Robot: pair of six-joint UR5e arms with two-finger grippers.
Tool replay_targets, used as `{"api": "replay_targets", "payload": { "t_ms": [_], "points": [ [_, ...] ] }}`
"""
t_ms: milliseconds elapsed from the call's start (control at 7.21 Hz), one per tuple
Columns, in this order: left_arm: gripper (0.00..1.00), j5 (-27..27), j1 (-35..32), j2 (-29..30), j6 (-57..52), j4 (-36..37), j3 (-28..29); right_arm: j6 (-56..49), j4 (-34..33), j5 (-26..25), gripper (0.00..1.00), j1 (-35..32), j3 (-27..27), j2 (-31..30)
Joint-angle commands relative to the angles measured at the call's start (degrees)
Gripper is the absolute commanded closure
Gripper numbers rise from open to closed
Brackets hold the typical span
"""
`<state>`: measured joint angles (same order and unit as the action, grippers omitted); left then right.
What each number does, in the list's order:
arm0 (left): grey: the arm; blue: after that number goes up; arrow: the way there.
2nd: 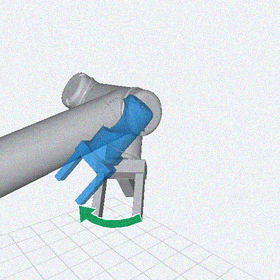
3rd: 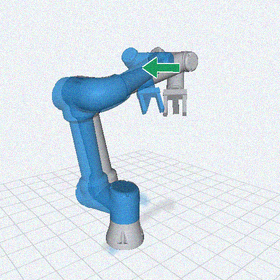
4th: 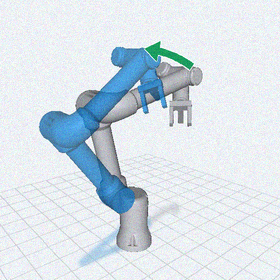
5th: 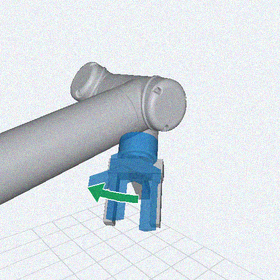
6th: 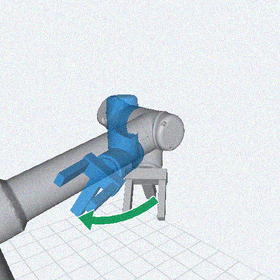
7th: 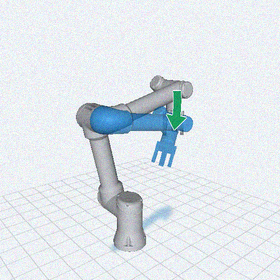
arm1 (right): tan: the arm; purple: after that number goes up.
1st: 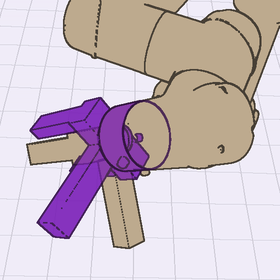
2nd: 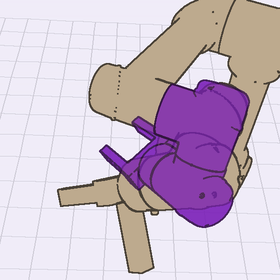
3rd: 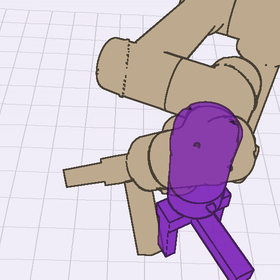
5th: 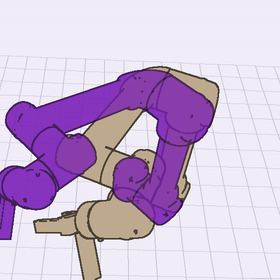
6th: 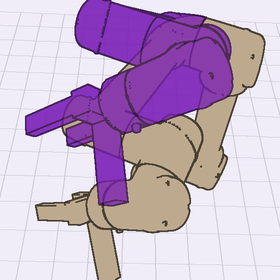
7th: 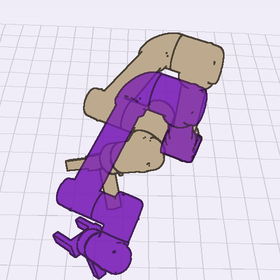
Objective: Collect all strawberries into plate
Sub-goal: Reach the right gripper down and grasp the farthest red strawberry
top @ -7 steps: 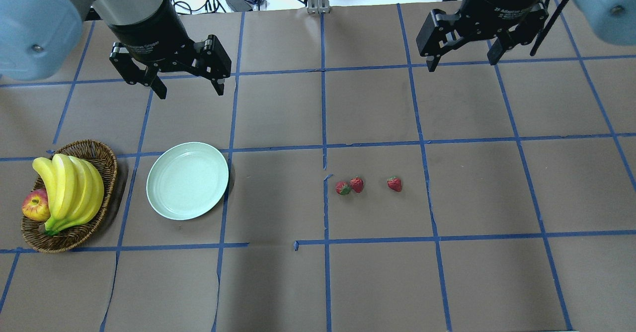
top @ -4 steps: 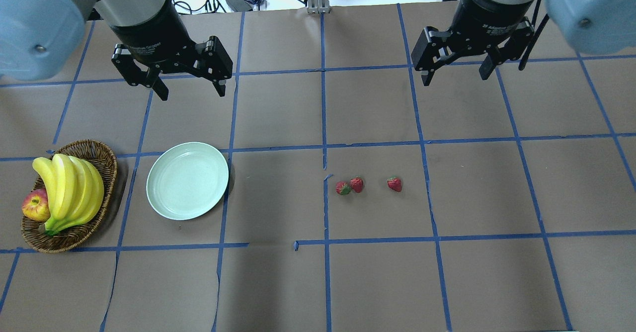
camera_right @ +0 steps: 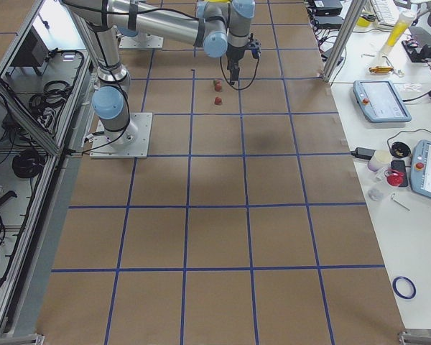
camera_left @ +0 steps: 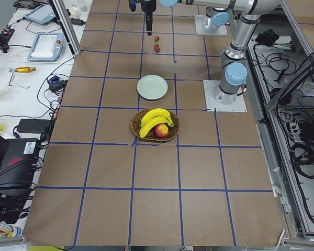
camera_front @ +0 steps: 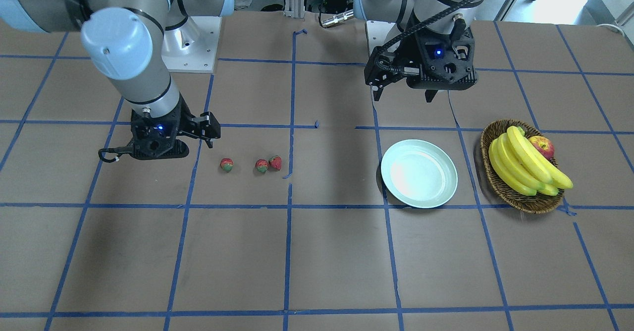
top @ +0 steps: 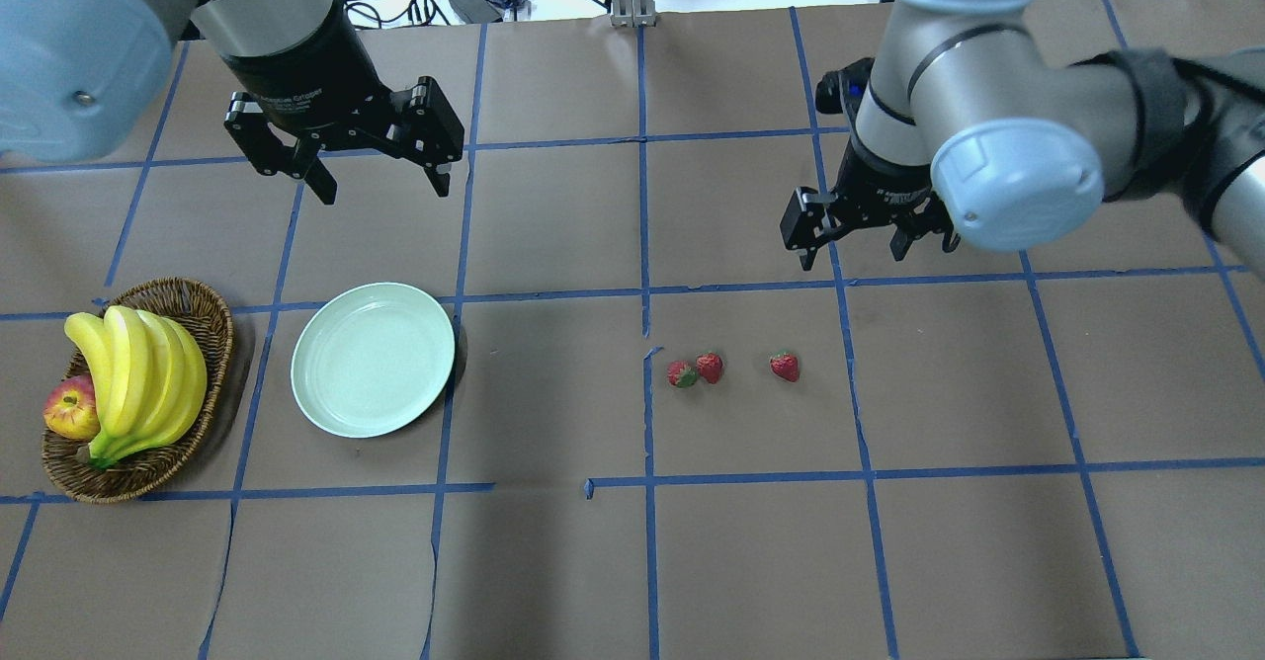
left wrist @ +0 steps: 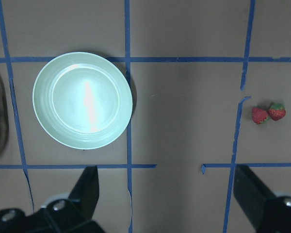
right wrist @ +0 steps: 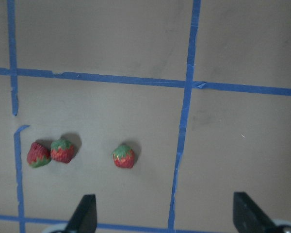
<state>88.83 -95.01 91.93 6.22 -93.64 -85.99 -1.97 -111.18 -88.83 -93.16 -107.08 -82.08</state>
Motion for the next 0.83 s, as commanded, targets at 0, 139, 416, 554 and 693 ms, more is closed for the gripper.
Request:
{"api": "replay_targets", "payload": {
  "t_ms": [0,139,416,554,693],
  "points": [
    [0.0,0.11,0.0,-0.44,0.02,-0.05,-1.36,0.03,-21.63,0.41,0.0,-2.27,-14.51,2.27],
    [0.0,0.12,-0.09,-0.44,0.02,0.04,-1.63,0.03,-22.58,0.06,0.0,-4.46,-15.95,4.02],
    [0.0,0.12,-0.09,-0.61,0.02,0.04,-1.72,-0.14,-22.85,-0.2,0.0,-5.89,-15.53,6.75],
    [0.0,0.12,-0.09,-0.62,0.02,0.04,-1.72,-0.32,-22.94,-2.64,0.04,-5.63,-14.31,6.67],
    [0.0,0.12,-0.09,-0.62,0.02,0.04,-1.72,-0.32,-22.94,-2.93,0.28,-5.71,-14.21,6.93]
  ]
}}
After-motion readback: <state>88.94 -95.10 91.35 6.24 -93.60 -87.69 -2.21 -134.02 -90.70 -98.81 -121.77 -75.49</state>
